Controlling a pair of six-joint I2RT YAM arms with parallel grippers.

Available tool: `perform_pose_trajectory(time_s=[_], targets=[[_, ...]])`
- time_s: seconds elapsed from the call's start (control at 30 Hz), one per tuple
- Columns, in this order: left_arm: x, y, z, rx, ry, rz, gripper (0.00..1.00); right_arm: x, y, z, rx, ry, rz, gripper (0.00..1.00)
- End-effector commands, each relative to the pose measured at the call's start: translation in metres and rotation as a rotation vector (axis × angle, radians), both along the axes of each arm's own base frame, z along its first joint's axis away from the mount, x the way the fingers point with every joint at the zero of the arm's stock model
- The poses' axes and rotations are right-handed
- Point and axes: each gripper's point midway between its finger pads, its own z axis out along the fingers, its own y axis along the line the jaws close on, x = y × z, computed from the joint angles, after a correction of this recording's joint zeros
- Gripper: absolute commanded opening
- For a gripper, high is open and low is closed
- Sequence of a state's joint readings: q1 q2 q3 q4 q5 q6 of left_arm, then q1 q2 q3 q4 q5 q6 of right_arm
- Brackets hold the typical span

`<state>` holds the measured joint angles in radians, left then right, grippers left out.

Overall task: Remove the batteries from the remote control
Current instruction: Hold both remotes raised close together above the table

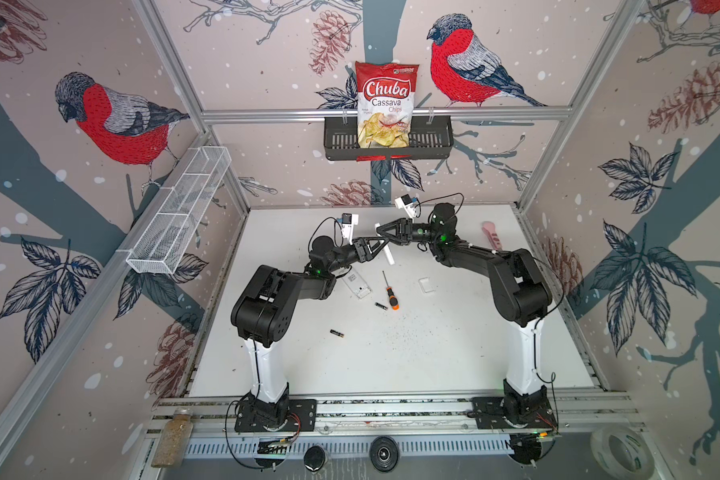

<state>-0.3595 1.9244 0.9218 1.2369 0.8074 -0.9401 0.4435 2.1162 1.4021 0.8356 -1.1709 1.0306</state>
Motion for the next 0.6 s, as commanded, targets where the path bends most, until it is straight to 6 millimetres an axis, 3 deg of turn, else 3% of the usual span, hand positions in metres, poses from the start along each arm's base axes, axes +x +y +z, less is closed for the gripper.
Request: perform_pose_trajectory(time_s=[0.0,0.27,0.43,0.57], targets=[[0.002,0.002,0.007,-0.007,-0.051,0.014,0.71,-0.009,0.001,0.009,0.021,-0.026,0.045,0.37],[0.001,0.002,0.009,-0.006,-0.056,0.012,0.54,-0.008,0.001,0.006,0.016,-0.022,0.043,0.37],[0.003,0.003,0.009,-0.005,-0.048,0.024,0.5,-0.002,-0.001,0.003,0.004,-0.02,0.011,0.49],[0.003,0.004,0.009,-0.005,-0.045,0.04,0.48,0.006,-0.001,0.0,-0.019,-0.032,-0.014,0.53]])
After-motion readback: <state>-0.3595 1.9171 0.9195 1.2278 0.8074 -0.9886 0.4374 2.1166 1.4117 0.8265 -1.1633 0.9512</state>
